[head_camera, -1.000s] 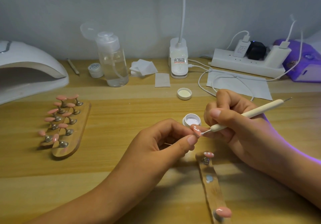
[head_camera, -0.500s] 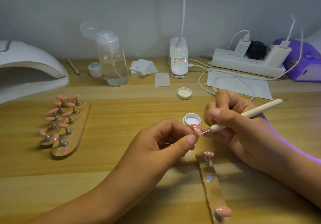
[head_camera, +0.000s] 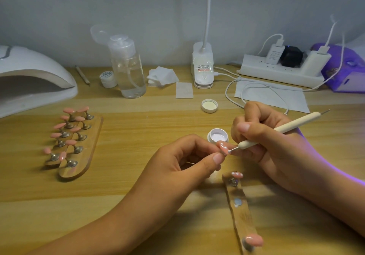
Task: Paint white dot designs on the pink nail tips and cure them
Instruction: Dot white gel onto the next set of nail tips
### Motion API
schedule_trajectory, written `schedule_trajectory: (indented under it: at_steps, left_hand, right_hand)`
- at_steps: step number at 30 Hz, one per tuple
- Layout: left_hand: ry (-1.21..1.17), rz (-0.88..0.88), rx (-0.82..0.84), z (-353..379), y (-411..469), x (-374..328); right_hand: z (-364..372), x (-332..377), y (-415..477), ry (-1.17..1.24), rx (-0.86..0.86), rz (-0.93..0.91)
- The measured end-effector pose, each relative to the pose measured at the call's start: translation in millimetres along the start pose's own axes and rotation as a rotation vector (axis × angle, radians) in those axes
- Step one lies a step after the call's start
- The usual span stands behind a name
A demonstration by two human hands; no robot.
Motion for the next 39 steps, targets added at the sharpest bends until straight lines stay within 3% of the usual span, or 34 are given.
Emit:
schedule_trajectory:
  at_steps: [29,39]
  left_hand:
    - [0.007,-0.013,-0.004,1.0,-0.4,2.1]
    - [0.024,-0.02,-0.007,1.3,0.2,1.9]
  right_hand:
    - [5.3,1.4,-1.3,0.062,0.026,0.059]
    - [-0.3,-1.2,2.6,-0.022,-0.079,0.083]
Point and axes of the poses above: each hand's wrist, its own y-axis towards the middle knuckle, its own z-axis out of the palm, x = y × z, the point moved 7 cm from there along y, towards the middle knuckle, and after that the axes turned 12 degrees about -x, right-handed, at the moved point
